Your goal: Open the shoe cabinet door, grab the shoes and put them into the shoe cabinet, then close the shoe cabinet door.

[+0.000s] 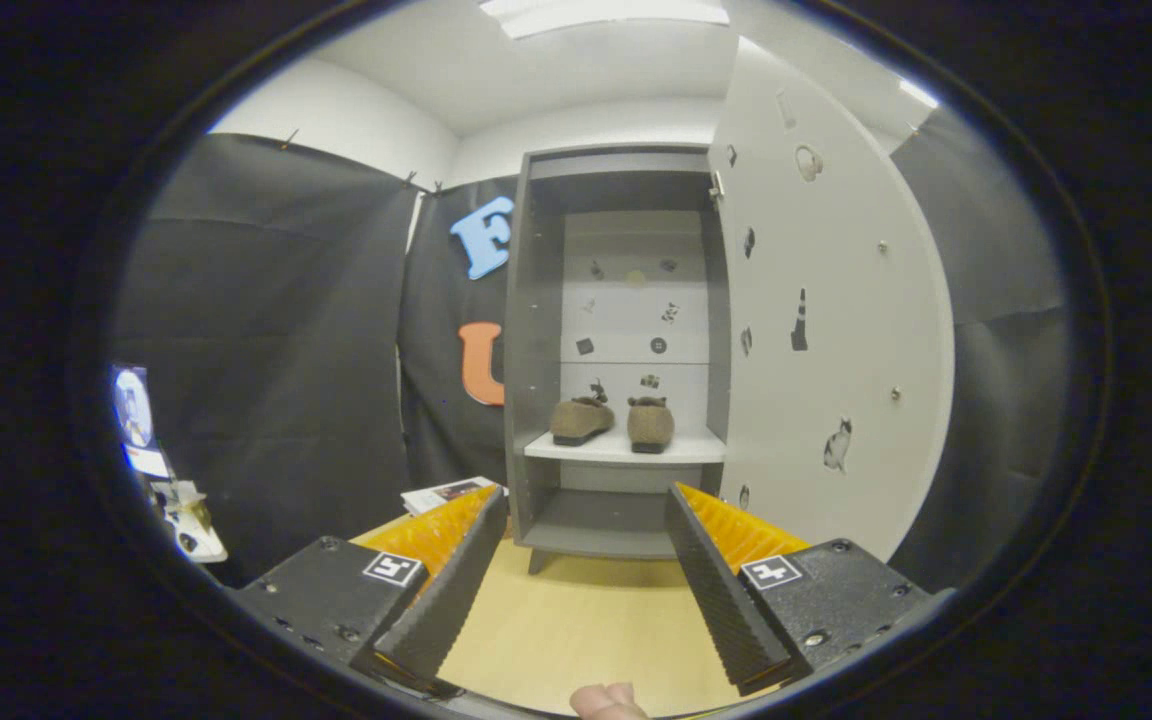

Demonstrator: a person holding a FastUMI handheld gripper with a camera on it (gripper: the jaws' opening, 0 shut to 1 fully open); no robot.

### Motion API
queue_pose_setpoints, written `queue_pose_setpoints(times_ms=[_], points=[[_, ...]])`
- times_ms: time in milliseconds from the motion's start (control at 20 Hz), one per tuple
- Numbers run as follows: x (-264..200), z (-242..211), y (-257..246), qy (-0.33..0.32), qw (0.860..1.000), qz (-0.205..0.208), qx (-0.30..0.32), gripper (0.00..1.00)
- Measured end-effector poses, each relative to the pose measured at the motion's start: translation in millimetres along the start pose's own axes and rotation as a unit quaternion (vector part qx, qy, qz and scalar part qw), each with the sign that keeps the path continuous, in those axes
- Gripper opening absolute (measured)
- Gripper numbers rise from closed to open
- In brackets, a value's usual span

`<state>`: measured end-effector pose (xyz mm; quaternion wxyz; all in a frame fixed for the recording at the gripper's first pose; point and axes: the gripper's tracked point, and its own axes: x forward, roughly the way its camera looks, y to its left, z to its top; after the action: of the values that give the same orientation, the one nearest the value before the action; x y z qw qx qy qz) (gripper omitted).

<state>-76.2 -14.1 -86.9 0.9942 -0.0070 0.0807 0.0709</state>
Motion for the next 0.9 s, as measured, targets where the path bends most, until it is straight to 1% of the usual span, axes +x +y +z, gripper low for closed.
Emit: queue_pose_setpoints(times_ms=[200,350,450,500,600,700,750,900], points=[[-39,11,-42,-0.018,1.000,-0.015,-0.008,1.00],[-71,26,-72,-0.028,0.999,-0.012,0.012,1.00],[-94,30,-104,-0.033,0.999,-0.014,0.019,1.00],[-107,31,-125,-0.041,0.999,-0.027,0.019,1.00],[-132,31,-164,-0.052,0.997,-0.064,0.009,1.00],[-144,23,-195,-0.041,0.995,-0.092,-0.008,1.00],[-148,18,-207,-0.034,0.994,-0.101,-0.010,1.00],[-157,10,-241,-0.025,0.994,-0.108,0.001,1.00]])
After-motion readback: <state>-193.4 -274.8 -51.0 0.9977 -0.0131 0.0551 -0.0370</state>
